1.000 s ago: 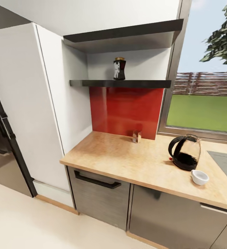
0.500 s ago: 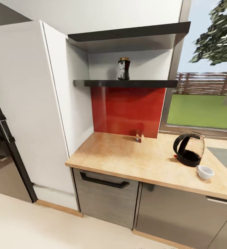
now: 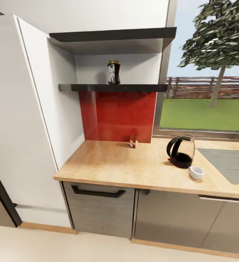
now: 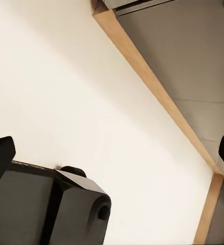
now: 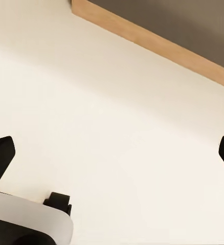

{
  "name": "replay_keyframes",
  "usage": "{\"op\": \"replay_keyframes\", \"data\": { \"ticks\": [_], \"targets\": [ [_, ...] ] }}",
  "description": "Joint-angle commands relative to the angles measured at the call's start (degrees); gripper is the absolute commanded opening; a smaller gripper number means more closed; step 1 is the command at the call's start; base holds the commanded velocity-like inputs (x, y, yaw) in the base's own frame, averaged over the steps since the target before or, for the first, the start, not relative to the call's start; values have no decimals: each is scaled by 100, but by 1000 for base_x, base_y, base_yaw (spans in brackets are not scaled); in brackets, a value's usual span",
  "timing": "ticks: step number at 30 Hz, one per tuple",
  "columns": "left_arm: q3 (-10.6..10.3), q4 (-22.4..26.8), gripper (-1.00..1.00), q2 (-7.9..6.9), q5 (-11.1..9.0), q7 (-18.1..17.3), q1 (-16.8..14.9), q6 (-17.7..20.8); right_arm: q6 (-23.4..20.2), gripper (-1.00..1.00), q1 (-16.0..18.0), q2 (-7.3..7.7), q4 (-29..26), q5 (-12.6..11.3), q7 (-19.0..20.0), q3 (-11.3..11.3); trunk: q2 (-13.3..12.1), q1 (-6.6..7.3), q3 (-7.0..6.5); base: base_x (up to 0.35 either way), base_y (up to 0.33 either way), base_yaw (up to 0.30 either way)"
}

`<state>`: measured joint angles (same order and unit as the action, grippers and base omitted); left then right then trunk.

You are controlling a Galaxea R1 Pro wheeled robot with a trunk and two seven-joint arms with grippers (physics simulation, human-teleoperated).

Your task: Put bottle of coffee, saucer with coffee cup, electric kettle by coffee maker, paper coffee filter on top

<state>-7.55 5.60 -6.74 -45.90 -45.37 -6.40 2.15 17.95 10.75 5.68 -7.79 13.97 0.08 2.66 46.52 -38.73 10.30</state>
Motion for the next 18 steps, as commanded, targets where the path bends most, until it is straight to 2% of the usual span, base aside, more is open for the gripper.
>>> {"op": "replay_keyframes", "data": {
  "ticks": [1,10,18],
  "targets": [
    [-45,2,100,-3,-60,-16,-2,24,16,100,6,2,6,0,1,24,6,-1,8,0,3,-285],
    [-45,2,100,-3,-60,-16,-2,22,20,100,6,2,6,0,-1,24,6,-1,9,0,1,-281],
    [-46,2,100,-3,-60,-16,-2,22,24,100,6,5,0,6,-8,25,6,-1,10,0,0,-80]
  ]
}}
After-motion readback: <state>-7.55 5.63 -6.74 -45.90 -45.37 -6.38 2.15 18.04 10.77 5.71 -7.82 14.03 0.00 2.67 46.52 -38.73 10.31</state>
